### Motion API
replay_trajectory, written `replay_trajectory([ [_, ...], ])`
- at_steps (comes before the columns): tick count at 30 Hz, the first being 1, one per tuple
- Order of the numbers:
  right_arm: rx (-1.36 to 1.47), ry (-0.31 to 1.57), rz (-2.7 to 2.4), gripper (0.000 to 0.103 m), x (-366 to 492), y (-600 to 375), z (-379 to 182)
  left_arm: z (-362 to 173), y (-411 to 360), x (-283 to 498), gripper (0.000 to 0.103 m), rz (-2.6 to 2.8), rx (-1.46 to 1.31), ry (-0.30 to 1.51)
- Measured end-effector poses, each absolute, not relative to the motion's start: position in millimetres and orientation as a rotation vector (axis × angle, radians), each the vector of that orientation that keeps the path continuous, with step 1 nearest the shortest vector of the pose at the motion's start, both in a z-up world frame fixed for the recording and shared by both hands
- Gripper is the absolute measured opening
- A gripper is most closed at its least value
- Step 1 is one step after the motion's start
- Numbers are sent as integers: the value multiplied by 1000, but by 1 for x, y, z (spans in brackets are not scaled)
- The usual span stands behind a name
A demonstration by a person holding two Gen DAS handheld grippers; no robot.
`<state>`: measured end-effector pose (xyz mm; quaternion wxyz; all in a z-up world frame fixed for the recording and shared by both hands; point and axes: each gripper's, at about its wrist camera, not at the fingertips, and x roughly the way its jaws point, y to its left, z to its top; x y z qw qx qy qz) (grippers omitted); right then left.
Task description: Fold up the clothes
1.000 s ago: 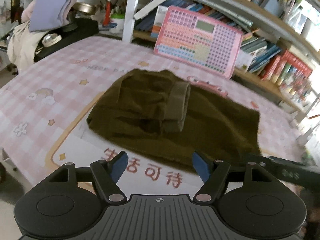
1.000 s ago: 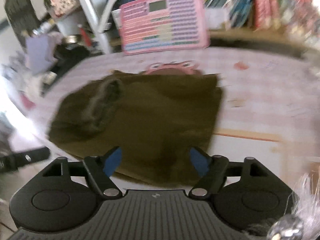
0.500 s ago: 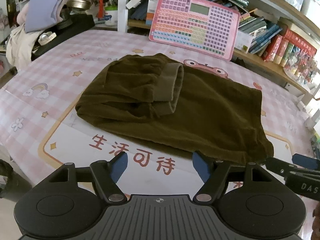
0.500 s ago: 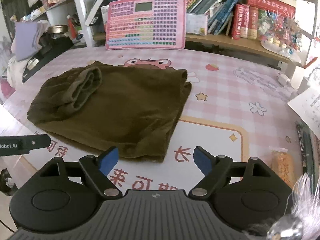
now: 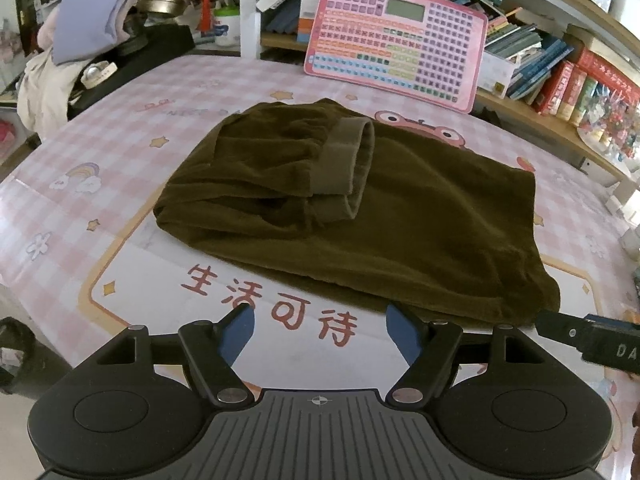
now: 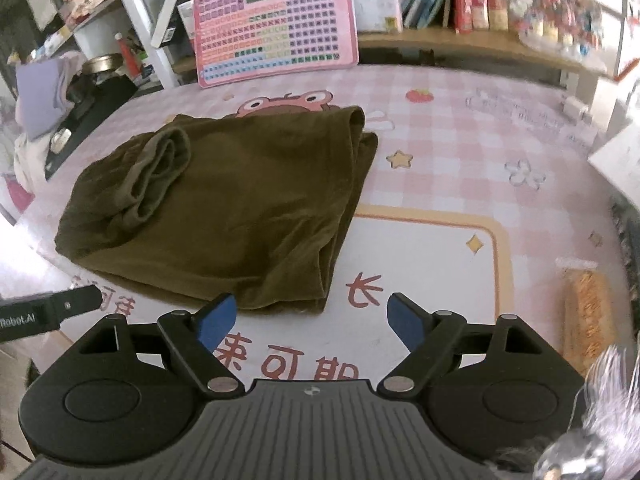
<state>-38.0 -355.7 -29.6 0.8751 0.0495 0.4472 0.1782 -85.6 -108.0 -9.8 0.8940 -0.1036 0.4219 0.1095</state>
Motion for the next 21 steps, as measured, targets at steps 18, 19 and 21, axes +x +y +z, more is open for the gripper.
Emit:
replay_trajectory([
  [18,731,1195,421,24,28,-382,-69,-2,-140,-74,75,53,5,825],
  [19,752,1202,424,23,30,-383,-71,-3,-143,-73,75,48,21,831],
  [21,777,1202,431,23,30,-387,-72,-3,-148,-72,75,29,49,831],
])
